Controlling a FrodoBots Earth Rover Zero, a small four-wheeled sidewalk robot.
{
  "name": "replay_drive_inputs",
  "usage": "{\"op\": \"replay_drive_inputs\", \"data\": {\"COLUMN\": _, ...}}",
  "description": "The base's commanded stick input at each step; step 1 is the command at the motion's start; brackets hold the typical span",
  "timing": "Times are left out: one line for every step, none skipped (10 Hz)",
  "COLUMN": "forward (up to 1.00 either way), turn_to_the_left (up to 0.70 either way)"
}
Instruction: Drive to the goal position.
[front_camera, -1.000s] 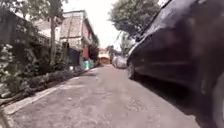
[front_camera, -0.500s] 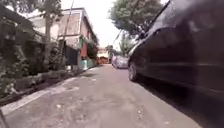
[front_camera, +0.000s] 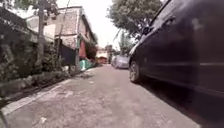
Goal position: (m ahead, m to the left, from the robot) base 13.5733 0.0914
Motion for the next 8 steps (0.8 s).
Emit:
{"op": "replay_drive_inputs", "data": {"forward": 0.70, "turn_to_the_left": 0.02}}
{"op": "replay_drive_inputs", "data": {"forward": 0.70, "turn_to_the_left": 0.02}}
{"op": "replay_drive_inputs", "data": {"forward": 0.70, "turn_to_the_left": 0.02}}
{"op": "replay_drive_inputs", "data": {"forward": 0.70, "turn_to_the_left": 0.02}}
{"op": "replay_drive_inputs", "data": {"forward": 0.70, "turn_to_the_left": 0.02}}
{"op": "replay_drive_inputs", "data": {"forward": 0.70, "turn_to_the_left": 0.02}}
{"op": "replay_drive_inputs", "data": {"forward": 0.70, "turn_to_the_left": 0.23}}
{"op": "replay_drive_inputs", "data": {"forward": 0.70, "turn_to_the_left": 0.35}}
